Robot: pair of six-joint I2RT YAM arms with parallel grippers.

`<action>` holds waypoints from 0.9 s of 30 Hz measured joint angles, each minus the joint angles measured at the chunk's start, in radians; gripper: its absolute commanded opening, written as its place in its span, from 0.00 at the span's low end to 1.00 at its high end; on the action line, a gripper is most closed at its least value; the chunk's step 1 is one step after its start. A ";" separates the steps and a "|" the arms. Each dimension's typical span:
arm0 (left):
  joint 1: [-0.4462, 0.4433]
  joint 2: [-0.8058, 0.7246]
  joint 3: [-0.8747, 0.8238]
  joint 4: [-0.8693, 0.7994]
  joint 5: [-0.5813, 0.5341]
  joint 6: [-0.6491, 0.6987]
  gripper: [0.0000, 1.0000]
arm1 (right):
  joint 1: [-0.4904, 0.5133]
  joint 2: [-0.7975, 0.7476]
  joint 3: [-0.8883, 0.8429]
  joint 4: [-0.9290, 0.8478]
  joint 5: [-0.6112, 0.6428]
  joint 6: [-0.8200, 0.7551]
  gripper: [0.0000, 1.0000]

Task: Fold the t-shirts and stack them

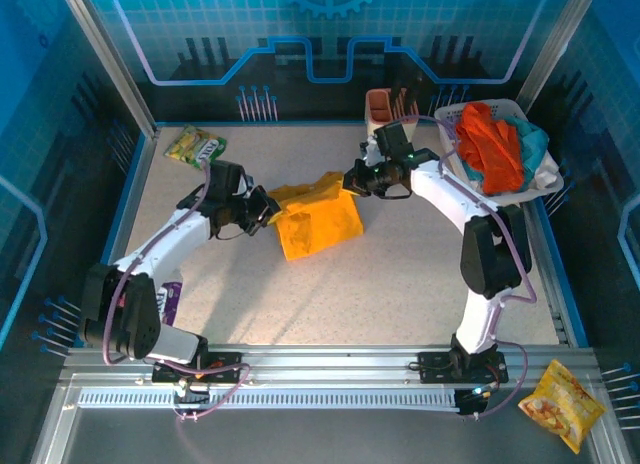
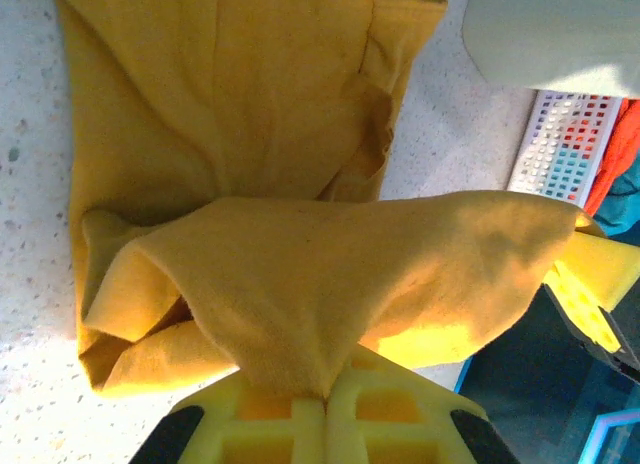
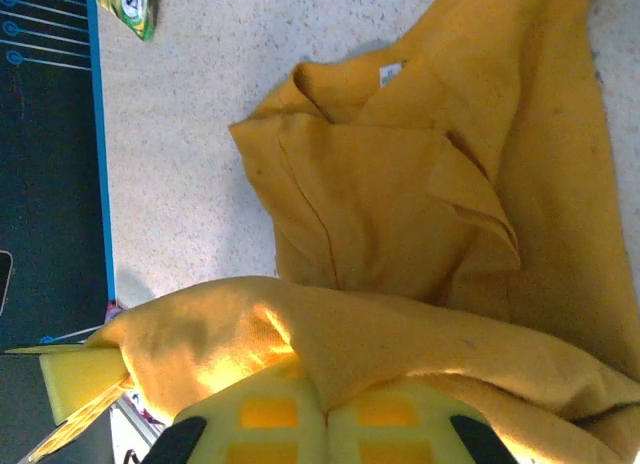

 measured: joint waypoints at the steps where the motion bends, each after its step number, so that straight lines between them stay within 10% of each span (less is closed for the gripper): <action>1: 0.004 0.011 0.005 0.006 0.004 0.002 0.00 | -0.001 0.011 0.009 0.003 -0.001 0.000 0.00; 27: 0.104 0.316 0.188 0.066 0.096 0.074 0.04 | -0.011 0.306 0.259 0.064 -0.050 0.045 0.00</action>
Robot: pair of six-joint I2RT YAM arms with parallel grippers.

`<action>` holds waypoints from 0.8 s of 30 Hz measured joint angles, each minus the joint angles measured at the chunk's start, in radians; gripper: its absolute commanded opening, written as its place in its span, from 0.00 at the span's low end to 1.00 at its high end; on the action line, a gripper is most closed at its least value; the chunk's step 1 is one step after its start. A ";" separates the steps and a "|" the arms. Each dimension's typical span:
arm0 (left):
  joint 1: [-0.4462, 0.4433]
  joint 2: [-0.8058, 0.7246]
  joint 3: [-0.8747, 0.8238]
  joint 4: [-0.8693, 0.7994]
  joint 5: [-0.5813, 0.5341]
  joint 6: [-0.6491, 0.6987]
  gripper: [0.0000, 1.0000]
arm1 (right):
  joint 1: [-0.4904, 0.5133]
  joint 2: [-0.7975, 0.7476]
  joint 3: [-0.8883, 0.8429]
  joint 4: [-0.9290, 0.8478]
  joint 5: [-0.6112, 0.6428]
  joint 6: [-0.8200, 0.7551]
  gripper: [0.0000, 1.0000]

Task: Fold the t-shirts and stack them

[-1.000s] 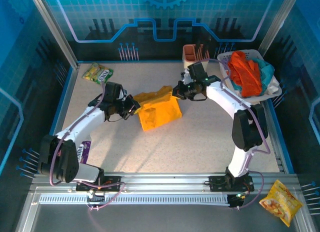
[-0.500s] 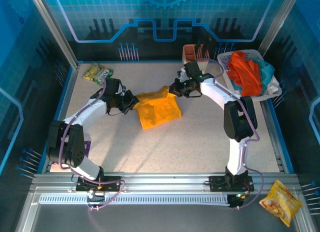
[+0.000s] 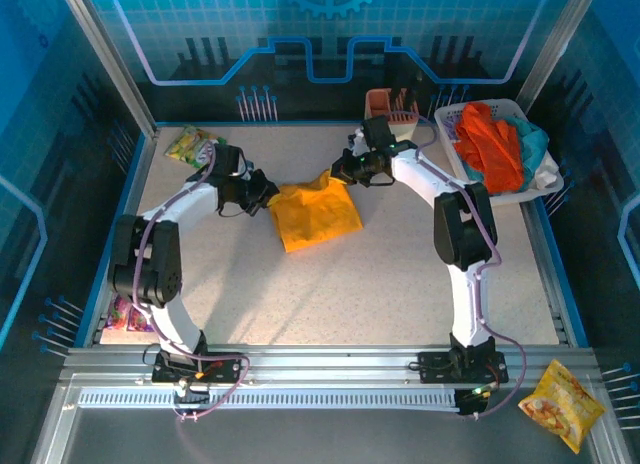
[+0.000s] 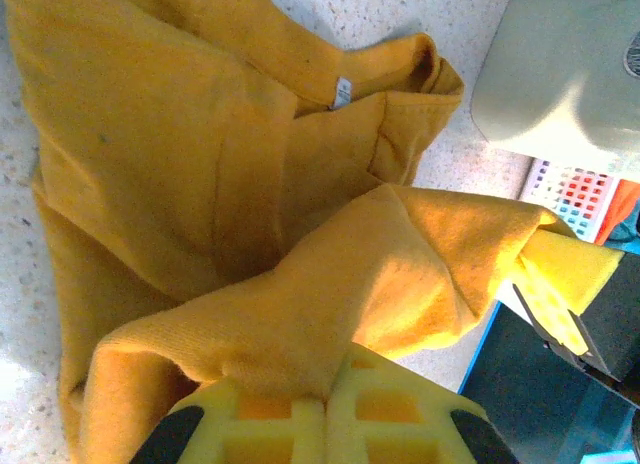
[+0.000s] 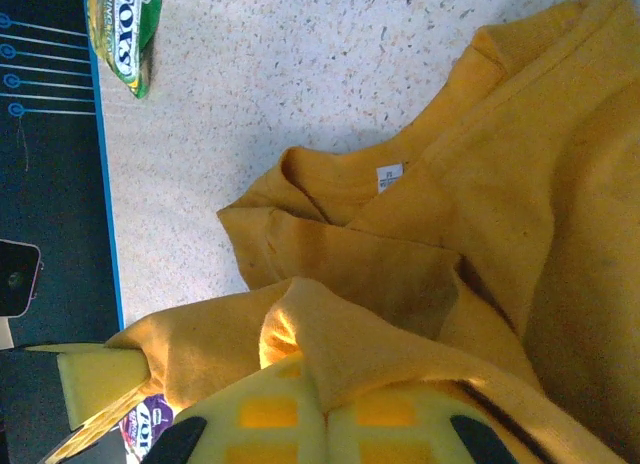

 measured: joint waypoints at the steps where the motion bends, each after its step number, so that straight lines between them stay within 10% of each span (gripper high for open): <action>1: 0.005 0.008 0.004 0.000 0.004 0.003 0.08 | -0.001 0.011 0.011 0.001 0.000 0.004 0.00; 4: 0.025 0.045 0.025 0.003 0.014 0.010 0.37 | -0.004 0.058 0.058 0.009 -0.003 0.016 0.14; 7: 0.053 0.088 0.053 0.007 0.014 0.027 0.49 | -0.007 0.108 0.103 0.031 -0.017 0.034 0.56; 11: 0.103 0.135 0.088 0.006 0.014 0.033 0.55 | -0.009 0.138 0.133 0.056 -0.029 0.043 0.77; 24: 0.058 -0.035 -0.002 0.009 0.003 0.030 0.55 | -0.013 -0.067 -0.168 0.136 -0.072 0.015 0.82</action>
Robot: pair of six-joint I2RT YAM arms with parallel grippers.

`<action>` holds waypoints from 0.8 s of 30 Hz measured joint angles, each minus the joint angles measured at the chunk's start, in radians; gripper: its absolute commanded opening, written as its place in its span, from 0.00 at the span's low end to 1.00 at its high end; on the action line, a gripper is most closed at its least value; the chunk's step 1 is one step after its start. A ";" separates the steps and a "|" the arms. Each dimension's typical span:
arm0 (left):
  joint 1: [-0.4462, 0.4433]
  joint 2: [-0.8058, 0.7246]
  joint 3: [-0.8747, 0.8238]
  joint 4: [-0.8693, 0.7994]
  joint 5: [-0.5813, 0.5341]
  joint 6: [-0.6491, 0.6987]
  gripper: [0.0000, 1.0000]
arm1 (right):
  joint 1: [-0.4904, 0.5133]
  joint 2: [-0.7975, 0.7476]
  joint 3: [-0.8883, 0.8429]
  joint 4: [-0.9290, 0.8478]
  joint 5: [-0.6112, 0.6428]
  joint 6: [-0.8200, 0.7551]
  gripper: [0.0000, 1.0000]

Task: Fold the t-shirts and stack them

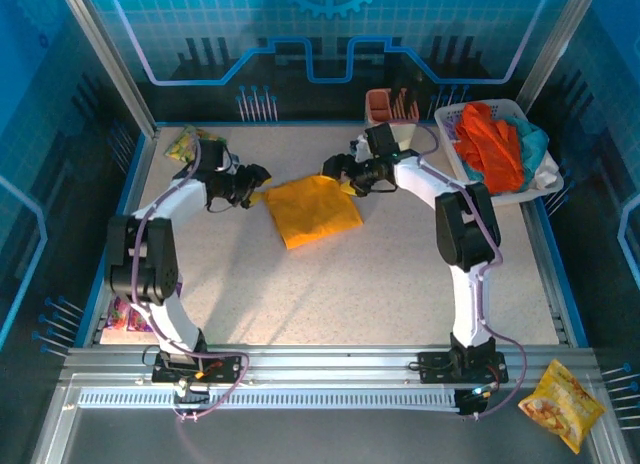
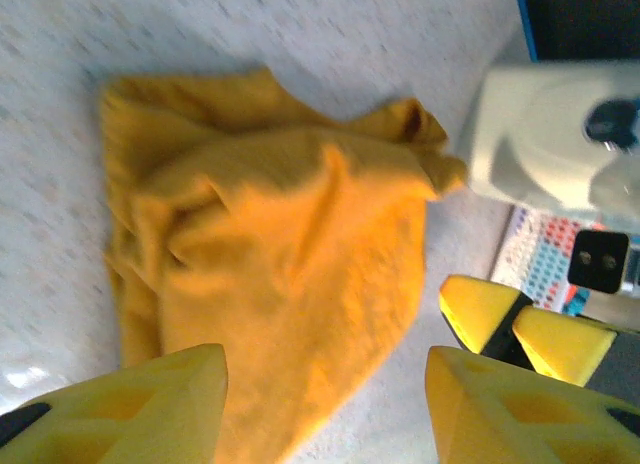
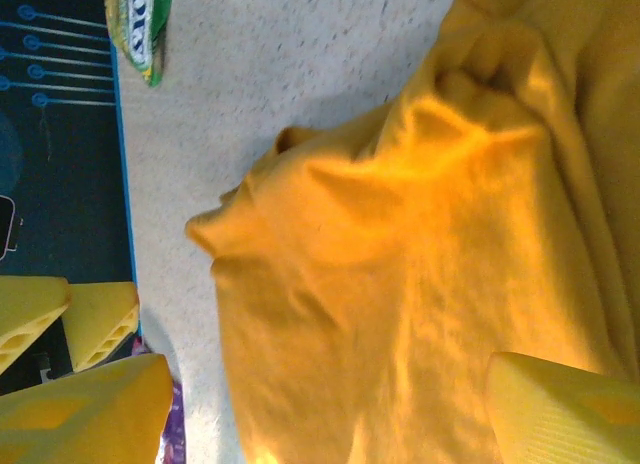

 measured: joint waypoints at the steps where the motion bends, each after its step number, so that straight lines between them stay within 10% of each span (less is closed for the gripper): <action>1: -0.019 -0.022 -0.016 0.006 0.000 -0.005 0.55 | 0.000 -0.027 -0.030 0.011 -0.006 -0.001 0.82; 12: -0.254 -0.040 -0.137 0.172 -0.014 -0.130 0.54 | 0.019 -0.139 -0.247 0.209 -0.052 0.054 0.81; 24: -0.262 0.166 -0.114 0.192 -0.025 -0.048 0.52 | 0.021 -0.039 -0.379 0.405 -0.065 0.090 0.79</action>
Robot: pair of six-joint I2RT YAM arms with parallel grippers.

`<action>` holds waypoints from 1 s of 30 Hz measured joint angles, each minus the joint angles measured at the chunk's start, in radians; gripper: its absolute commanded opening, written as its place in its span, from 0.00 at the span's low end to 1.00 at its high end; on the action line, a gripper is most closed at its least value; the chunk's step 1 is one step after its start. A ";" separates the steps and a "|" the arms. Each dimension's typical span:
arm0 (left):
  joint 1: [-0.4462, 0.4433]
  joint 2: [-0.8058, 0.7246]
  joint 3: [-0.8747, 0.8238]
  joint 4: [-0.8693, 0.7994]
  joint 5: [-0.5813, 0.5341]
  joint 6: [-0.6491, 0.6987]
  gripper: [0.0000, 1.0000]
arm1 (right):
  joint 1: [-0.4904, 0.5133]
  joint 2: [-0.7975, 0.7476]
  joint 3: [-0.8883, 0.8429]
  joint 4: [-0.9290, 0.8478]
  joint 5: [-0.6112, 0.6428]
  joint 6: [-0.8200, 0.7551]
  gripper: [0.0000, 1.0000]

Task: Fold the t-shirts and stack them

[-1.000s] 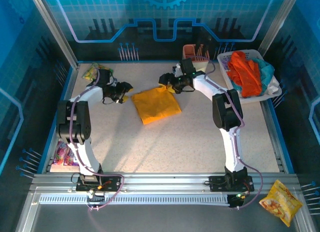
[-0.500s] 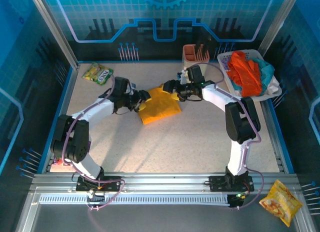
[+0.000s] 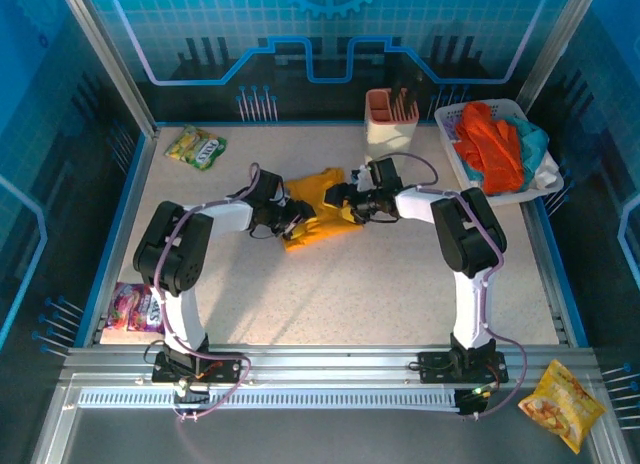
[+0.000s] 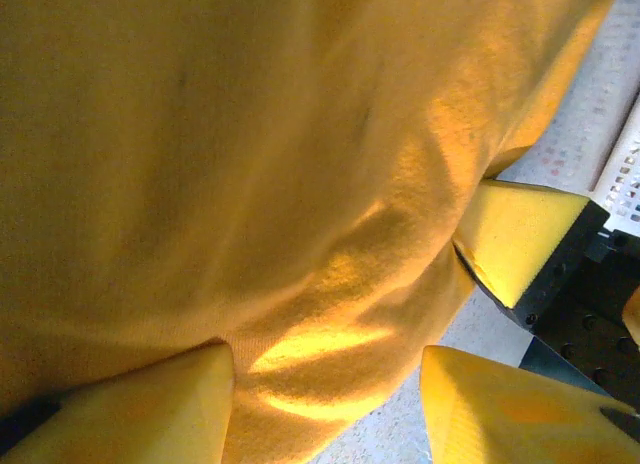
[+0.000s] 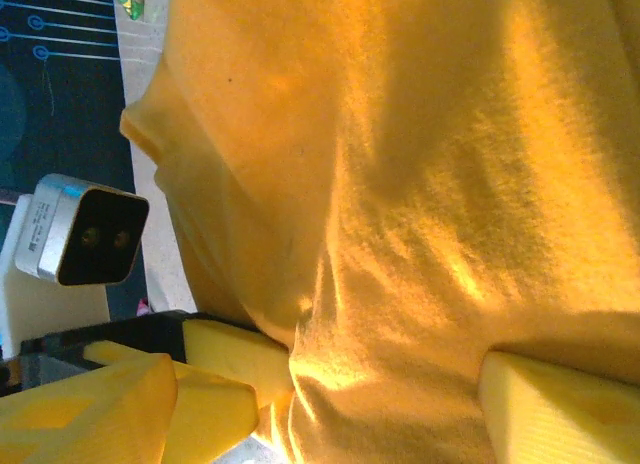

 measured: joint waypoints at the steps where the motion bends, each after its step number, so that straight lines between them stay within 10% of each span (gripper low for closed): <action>1: 0.004 0.001 0.000 0.000 0.005 0.011 0.52 | 0.000 -0.003 -0.012 0.016 0.000 0.000 0.79; 20: -0.070 -0.208 -0.298 0.106 0.073 -0.011 0.51 | 0.020 -0.296 -0.374 -0.019 0.030 -0.028 0.79; 30: -0.011 -0.260 -0.071 -0.111 0.054 0.033 0.53 | 0.019 -0.382 -0.242 -0.212 0.093 -0.061 0.79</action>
